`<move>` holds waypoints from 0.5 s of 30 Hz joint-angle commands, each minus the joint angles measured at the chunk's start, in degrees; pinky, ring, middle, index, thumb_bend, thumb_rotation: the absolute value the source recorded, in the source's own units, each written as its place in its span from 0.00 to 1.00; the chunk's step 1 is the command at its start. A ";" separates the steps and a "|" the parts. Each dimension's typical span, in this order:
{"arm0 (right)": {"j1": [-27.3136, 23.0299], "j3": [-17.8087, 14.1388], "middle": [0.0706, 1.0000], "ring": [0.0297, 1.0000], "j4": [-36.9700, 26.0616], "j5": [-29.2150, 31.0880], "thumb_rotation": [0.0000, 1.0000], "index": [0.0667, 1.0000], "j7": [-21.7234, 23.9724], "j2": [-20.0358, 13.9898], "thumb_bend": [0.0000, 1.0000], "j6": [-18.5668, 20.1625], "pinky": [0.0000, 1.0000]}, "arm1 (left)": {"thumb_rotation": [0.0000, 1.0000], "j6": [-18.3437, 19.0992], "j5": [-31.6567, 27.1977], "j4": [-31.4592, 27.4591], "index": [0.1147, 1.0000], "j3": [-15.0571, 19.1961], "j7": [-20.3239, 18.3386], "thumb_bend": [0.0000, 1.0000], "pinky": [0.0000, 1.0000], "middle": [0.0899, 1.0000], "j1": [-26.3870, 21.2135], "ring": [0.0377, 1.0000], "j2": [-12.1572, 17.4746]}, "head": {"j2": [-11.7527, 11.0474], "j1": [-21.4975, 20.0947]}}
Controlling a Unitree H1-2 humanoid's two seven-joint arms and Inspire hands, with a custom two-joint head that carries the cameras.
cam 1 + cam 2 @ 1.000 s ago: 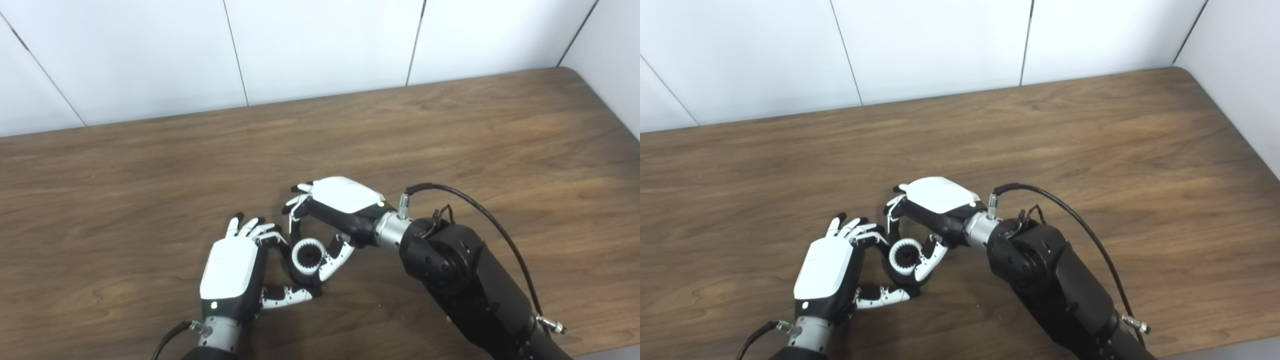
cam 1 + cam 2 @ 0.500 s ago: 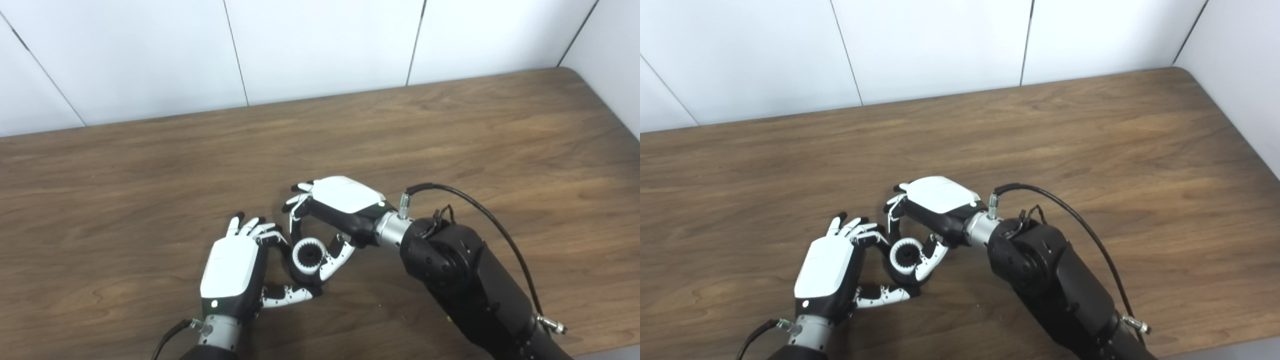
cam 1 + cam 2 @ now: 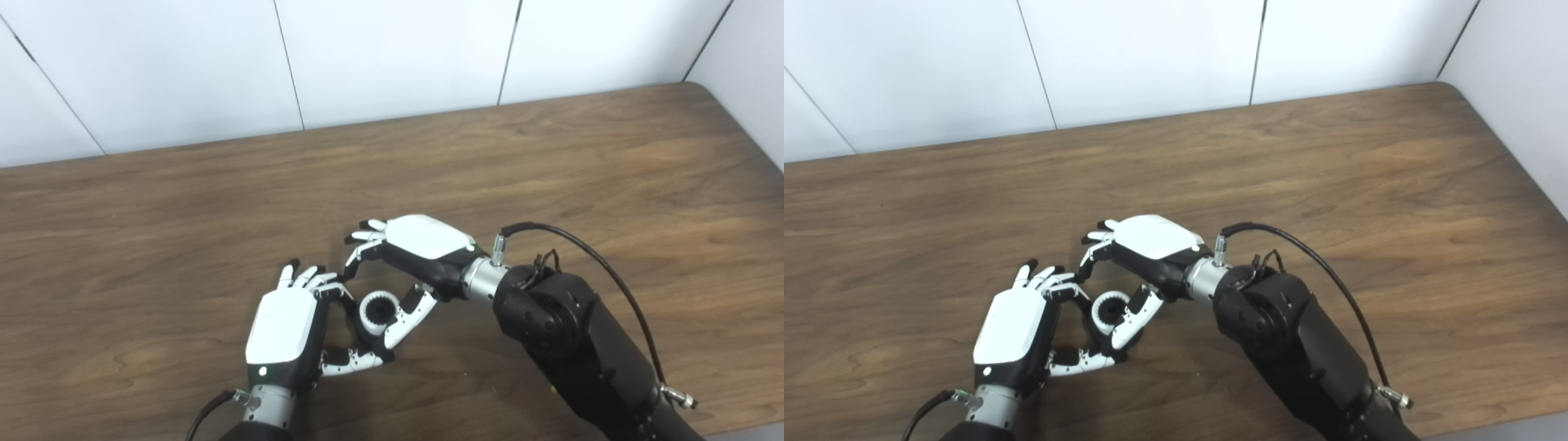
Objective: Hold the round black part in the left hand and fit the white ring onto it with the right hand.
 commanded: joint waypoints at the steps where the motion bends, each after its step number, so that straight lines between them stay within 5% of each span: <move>1: -1.92 -0.68 0.95 1.00 -2.03 -0.35 0.40 0.73 0.11 -0.05 1.00 0.07 1.00 | 0.05 0.60 1.08 1.82 0.41 -0.70 -2.22 0.52 1.00 0.75 0.56 0.87 0.11 | -0.01 0.02; 13: -2.37 -2.09 0.95 1.00 -1.27 0.20 0.38 0.74 -0.49 -0.37 1.00 -0.69 1.00 | 0.08 1.00 2.06 1.95 0.43 -0.32 -2.61 0.52 1.00 0.77 -0.01 0.88 0.69 | -0.45 0.80; 15: -2.41 -2.20 0.94 1.00 -1.03 0.21 0.38 0.74 -0.62 -0.38 1.00 -0.83 1.00 | 0.25 1.04 2.01 1.71 0.60 -0.18 -2.86 0.77 1.00 0.78 -0.03 0.88 0.73 | -0.51 0.91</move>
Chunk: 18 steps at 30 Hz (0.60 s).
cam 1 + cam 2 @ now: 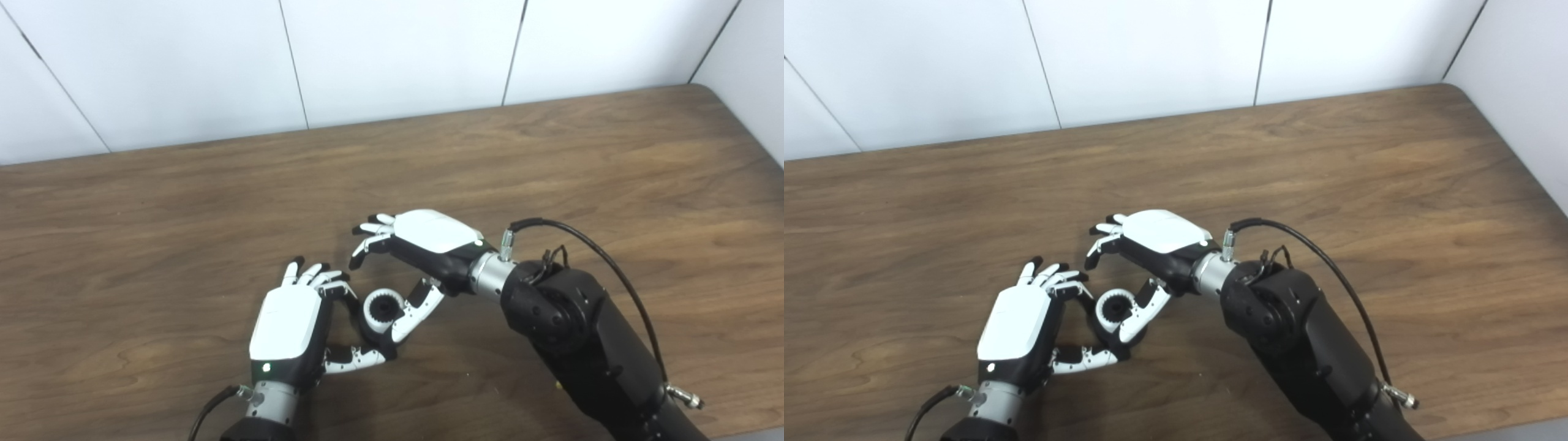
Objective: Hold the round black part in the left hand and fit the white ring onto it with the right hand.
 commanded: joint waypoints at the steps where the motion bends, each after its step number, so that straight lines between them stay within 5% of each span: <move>1: -1.95 -0.77 0.94 1.00 -0.98 0.18 0.38 0.74 -1.20 -0.22 1.00 -0.73 1.00 | 0.29 1.06 1.28 1.10 0.63 -0.16 -3.07 0.80 1.00 0.78 0.39 0.88 0.69 | -0.05 0.07; 10: -1.91 -1.20 0.94 1.00 -0.55 0.35 0.38 0.75 -1.42 0.14 1.00 -0.43 1.00 | 0.40 1.10 0.16 -0.91 0.86 0.96 -6.09 0.96 1.00 0.84 0.41 0.90 1.23 | -0.12 0.98; 18: -1.79 -1.50 0.94 1.00 0.57 0.49 0.38 0.75 -2.26 0.00 1.00 -0.87 1.00 | 0.42 1.11 -1.84 -3.70 0.84 2.70 -7.92 1.00 1.00 0.86 1.14 0.92 1.16 | -0.17 1.68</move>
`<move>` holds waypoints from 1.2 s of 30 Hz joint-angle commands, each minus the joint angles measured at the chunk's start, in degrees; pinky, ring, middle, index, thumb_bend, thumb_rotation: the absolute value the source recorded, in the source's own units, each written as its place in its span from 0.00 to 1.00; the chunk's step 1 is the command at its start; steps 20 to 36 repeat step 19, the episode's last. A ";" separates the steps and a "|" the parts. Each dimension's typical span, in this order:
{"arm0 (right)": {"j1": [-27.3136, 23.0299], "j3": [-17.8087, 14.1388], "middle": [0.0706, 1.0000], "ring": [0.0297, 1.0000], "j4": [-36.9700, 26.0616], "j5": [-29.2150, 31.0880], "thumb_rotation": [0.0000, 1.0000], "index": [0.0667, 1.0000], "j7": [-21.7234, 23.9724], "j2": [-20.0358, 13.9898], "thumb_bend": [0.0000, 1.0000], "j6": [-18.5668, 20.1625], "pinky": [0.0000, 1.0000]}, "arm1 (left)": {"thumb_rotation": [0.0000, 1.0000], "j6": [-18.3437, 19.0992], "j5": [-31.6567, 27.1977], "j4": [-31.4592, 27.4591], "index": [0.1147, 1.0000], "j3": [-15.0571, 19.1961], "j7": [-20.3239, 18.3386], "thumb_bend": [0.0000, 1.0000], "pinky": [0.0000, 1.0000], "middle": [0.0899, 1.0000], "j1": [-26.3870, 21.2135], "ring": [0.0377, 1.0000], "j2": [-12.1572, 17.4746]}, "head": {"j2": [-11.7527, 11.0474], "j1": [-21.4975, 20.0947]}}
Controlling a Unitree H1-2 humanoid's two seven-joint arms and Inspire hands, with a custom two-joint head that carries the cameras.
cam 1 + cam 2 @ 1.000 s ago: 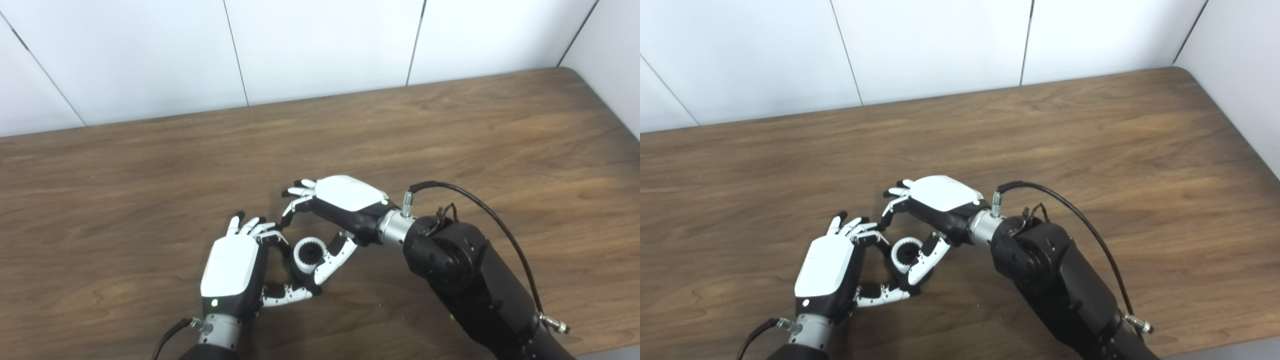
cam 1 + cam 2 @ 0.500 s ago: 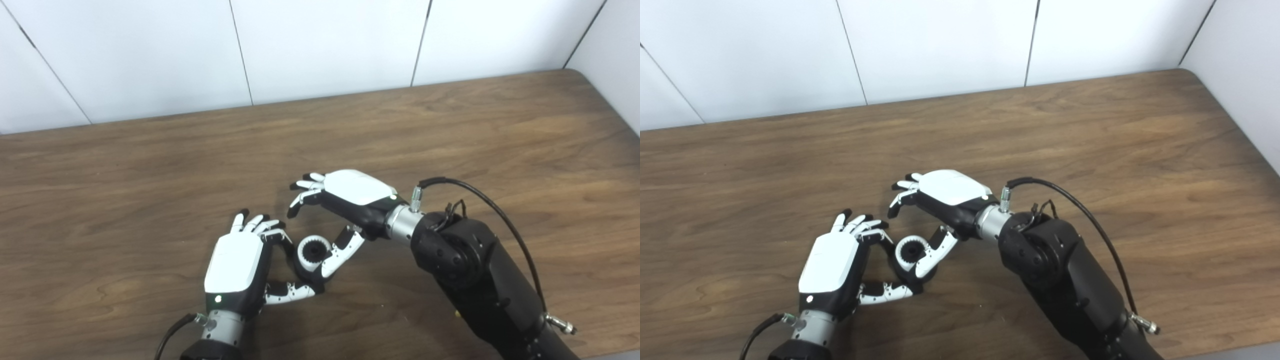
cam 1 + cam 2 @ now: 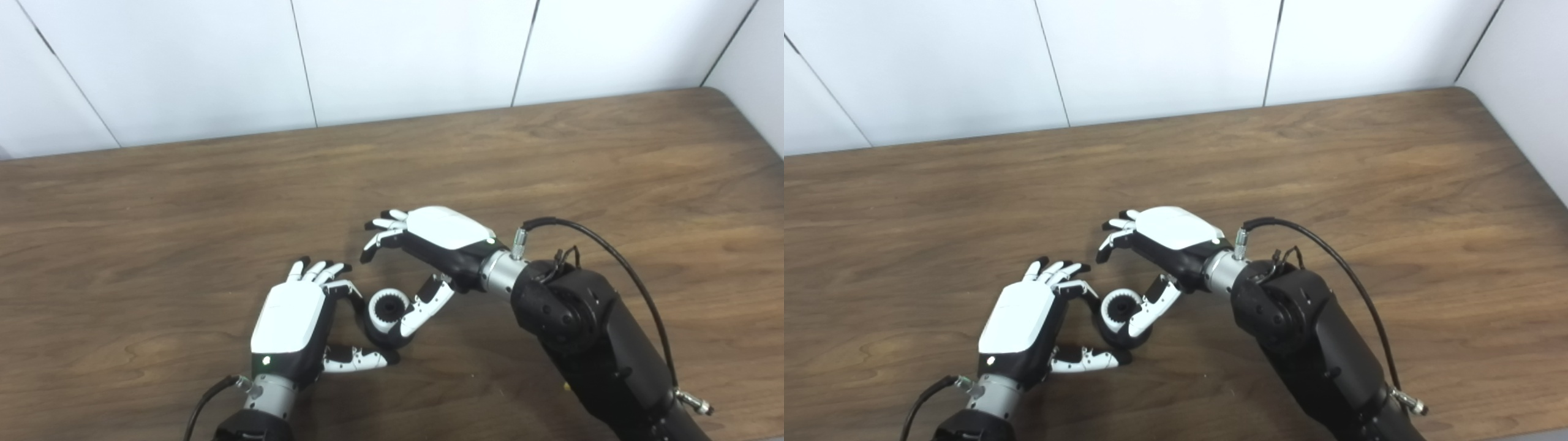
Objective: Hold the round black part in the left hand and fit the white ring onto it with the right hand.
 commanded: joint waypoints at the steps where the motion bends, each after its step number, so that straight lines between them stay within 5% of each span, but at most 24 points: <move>1: -1.79 -0.81 0.94 1.00 0.14 0.35 0.38 0.74 -2.01 -0.03 1.00 -0.94 1.00 | 0.42 1.14 -0.58 -0.95 0.82 0.77 -2.29 1.00 1.00 0.86 1.13 0.92 0.48 | -0.02 -0.01; 11: -1.38 -1.09 0.95 1.00 1.16 0.86 0.39 0.75 -3.13 -0.24 1.00 -0.91 1.00 | 0.36 1.00 -2.05 -5.06 0.64 4.21 -3.37 0.96 1.00 0.83 0.93 0.90 0.20 | -0.33 1.10; 19: -1.17 -1.82 0.95 1.00 1.27 1.19 0.40 0.75 -3.59 -0.56 1.00 -0.71 1.00 | 0.34 1.54 -5.04 -10.49 0.62 9.14 -6.50 0.93 1.00 0.83 0.43 0.91 0.84 | -0.57 2.08; 36: -1.17 -1.82 0.95 1.00 1.27 1.19 0.40 0.75 -3.59 -0.56 1.00 -0.71 1.00 | 0.34 1.54 -5.04 -10.49 0.62 9.14 -6.50 0.93 1.00 0.83 0.43 0.91 0.84 | -0.57 2.08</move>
